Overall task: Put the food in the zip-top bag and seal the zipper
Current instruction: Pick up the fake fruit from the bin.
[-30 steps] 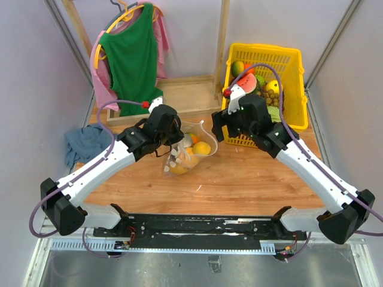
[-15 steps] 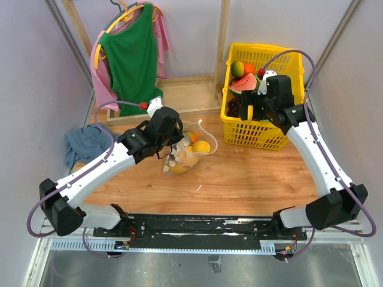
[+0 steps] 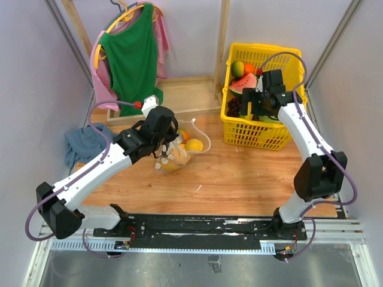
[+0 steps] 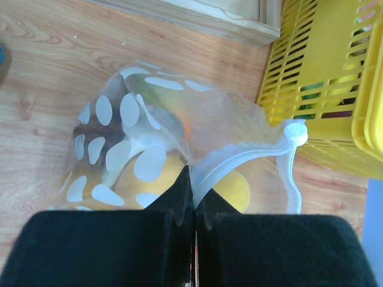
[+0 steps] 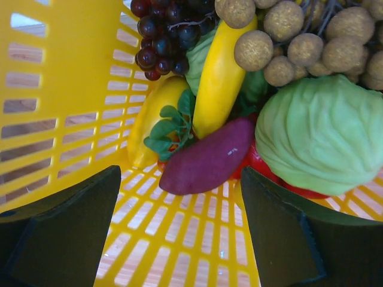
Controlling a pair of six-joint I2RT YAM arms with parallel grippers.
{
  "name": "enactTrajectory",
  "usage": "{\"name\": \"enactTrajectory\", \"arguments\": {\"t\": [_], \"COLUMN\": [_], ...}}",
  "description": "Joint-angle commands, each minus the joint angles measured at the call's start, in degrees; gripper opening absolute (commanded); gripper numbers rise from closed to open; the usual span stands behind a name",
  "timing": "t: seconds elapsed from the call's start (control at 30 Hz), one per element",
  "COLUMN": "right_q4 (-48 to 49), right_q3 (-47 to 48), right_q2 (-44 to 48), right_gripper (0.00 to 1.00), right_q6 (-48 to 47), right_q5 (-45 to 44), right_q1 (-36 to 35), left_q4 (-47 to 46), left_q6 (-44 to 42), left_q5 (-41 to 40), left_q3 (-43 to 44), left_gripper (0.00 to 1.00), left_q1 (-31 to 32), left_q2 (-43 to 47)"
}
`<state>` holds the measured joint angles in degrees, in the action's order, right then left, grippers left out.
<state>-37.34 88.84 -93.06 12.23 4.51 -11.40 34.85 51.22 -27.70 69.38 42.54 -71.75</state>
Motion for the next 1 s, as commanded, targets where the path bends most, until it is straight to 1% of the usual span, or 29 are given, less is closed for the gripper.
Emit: {"name": "enactTrajectory", "arguments": {"t": [0.0, 0.23, 0.33, 0.43, 0.63, 0.8, 0.97], "right_q4": [0.43, 3.17, 6.23, 10.26, 14.65, 14.83, 15.15], "right_q3": [3.28, 4.57, 3.49, 1.84, 1.76, 2.48, 1.25], "right_q2": [-4.01, -11.07, -12.7, -13.83, -16.79, -18.81, -15.56], "right_gripper": [0.82, 0.76, 0.76, 0.73, 0.66, 0.57, 0.38], "right_q6": [2.32, 5.65, 7.93, 9.13, 8.65, 7.53, 5.31], "right_q5": [-0.51, -3.25, -6.9, -10.33, -11.09, -12.6, -10.51], "right_q1": [0.77, 0.88, 0.85, 0.9, 1.13, 1.54, 1.59], "left_q4": [-1.0, -2.15, -2.06, -2.47, -2.33, -2.4, -2.52], "left_q6": [-1.46, -1.69, -1.8, -1.9, -2.26, -2.88, -3.95], "left_q5": [-0.46, 0.7, 0.85, 1.35, 1.81, 2.6, 3.84], "left_q3": [-0.16, -1.04, -0.99, -1.11, -0.84, -0.66, -0.23], "left_gripper": [0.0, 0.0, 0.0, 0.0, 0.0, 0.0, 0.0], "left_q1": [-0.27, -0.36, -0.36, -0.35, -0.36, -0.36, -0.36], "left_q2": [0.02, 0.08, 0.03, -0.13, -0.74, -0.94, -0.72]}}
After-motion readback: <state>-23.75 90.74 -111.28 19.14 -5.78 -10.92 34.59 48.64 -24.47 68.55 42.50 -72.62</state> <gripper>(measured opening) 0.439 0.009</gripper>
